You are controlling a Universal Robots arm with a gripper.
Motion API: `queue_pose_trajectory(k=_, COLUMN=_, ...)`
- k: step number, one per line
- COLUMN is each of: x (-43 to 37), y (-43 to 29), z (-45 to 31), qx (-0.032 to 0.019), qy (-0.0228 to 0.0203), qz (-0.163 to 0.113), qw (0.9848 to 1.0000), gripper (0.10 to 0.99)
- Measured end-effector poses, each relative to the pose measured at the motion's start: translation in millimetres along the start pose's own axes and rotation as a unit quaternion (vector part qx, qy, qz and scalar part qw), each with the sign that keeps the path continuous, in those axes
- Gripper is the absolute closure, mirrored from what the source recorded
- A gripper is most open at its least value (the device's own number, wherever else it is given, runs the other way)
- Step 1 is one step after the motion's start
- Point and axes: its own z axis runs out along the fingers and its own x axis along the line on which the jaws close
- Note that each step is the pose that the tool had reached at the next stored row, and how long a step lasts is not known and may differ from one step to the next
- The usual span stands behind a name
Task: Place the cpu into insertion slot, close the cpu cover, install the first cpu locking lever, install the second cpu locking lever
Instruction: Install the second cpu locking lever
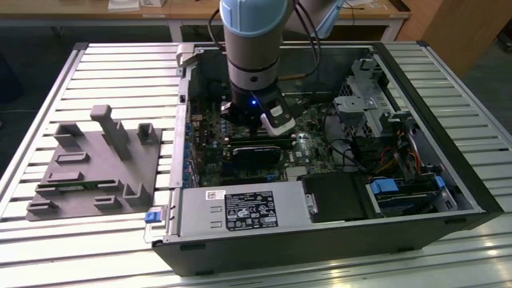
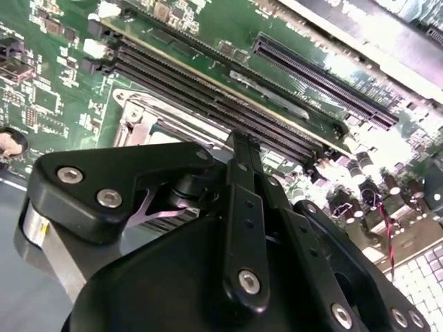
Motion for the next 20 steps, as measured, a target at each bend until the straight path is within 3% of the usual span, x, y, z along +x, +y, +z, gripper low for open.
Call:
queue_pose_trajectory(k=7, x=4.6, y=-5.0, z=3.9, qx=-0.0236, qy=0.0019, qz=-0.001, qw=0.9997, gripper=0.98)
queue_pose_trajectory(k=17, x=9.9, y=-7.5, z=10.1, qx=-0.0338, qy=0.003, qz=-0.003, qw=0.9994, gripper=0.98)
queue_pose_trajectory(k=20, x=10.7, y=-7.9, z=11.8, qx=-0.04, qy=0.0034, qz=-0.004, qw=0.9992, gripper=0.98)
